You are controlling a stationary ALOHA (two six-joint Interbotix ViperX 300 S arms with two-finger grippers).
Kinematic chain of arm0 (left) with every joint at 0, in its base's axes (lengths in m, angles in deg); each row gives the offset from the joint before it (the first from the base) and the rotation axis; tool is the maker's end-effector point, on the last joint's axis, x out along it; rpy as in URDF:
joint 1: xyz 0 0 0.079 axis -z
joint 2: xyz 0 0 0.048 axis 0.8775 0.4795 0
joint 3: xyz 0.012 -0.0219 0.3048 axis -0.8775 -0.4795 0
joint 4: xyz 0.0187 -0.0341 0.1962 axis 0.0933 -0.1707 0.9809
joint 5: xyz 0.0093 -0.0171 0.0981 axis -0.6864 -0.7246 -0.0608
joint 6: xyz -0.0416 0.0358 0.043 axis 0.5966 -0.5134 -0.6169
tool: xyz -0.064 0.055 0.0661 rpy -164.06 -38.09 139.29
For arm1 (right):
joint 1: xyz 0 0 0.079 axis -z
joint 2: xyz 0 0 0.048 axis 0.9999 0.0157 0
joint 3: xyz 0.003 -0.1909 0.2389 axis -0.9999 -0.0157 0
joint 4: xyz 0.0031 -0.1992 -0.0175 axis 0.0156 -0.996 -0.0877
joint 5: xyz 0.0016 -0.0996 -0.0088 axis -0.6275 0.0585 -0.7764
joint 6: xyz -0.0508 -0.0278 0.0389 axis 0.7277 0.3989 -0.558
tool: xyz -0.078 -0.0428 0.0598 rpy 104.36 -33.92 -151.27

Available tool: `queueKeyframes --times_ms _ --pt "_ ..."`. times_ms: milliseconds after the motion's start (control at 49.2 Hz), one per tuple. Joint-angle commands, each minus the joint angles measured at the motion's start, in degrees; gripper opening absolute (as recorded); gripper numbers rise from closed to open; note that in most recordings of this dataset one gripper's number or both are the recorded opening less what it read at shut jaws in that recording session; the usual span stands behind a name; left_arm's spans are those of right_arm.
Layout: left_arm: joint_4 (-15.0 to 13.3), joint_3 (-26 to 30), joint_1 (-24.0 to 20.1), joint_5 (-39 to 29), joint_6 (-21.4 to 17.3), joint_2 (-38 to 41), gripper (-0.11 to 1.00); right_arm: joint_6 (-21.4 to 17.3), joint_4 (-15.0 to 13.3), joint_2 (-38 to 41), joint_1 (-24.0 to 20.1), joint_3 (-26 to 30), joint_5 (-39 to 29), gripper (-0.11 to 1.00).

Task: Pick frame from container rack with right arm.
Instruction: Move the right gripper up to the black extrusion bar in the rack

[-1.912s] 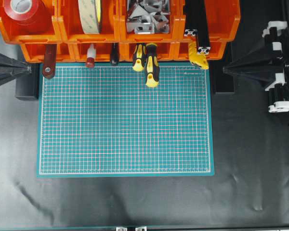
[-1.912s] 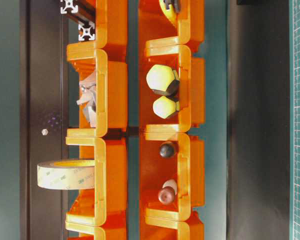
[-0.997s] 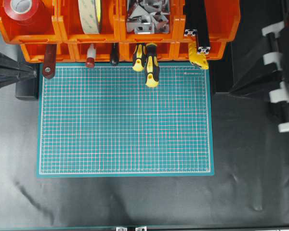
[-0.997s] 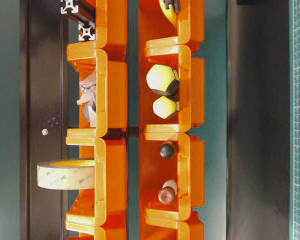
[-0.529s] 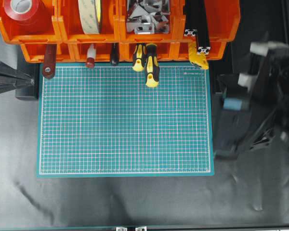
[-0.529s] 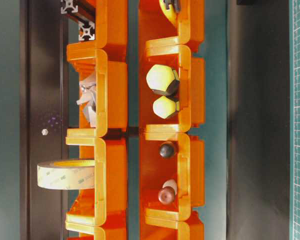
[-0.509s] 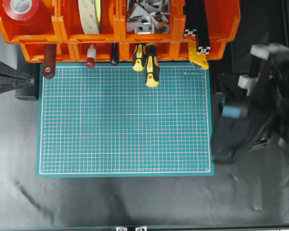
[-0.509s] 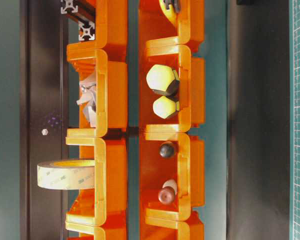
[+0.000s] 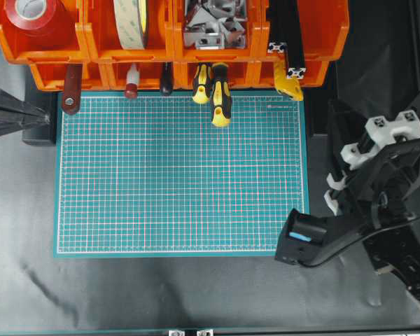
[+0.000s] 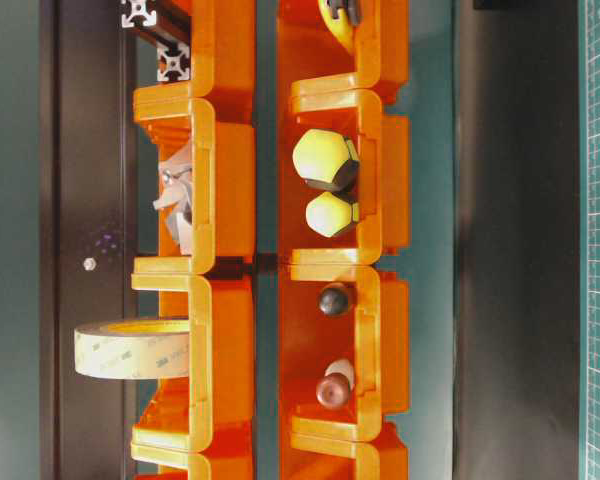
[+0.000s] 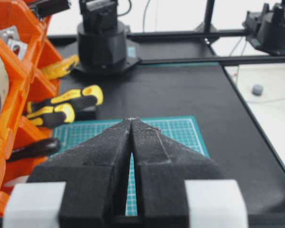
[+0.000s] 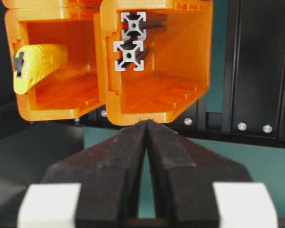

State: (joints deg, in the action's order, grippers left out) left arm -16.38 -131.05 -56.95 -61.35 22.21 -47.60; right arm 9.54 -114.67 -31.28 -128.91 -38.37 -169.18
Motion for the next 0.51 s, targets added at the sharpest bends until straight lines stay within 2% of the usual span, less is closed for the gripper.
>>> queueKeyframes --times_ms 0,122,224,346,407,488 --pt "0.1 1.8 0.2 0.3 0.3 0.3 0.00 -0.4 -1.1 -0.2 -0.2 -0.3 -0.6 0.05" --pt "0.1 1.8 0.2 0.3 0.3 0.4 0.00 -0.6 -1.1 0.0 -0.1 -1.1 -0.3 0.25" --pt "0.1 1.8 0.2 0.3 0.3 0.5 0.00 -1.2 -1.4 0.0 0.2 -1.5 -0.1 0.51" --pt "0.1 1.8 0.2 0.3 0.4 0.9 0.00 -2.9 -3.9 0.2 1.0 -3.2 0.2 0.80" --pt "0.1 1.8 0.2 0.3 0.4 1.0 0.00 -3.2 -5.0 0.4 1.2 -3.8 1.1 0.85" --pt "0.1 1.8 0.2 0.5 0.4 1.1 0.00 -3.2 -6.1 1.2 2.1 -4.0 2.8 0.84"
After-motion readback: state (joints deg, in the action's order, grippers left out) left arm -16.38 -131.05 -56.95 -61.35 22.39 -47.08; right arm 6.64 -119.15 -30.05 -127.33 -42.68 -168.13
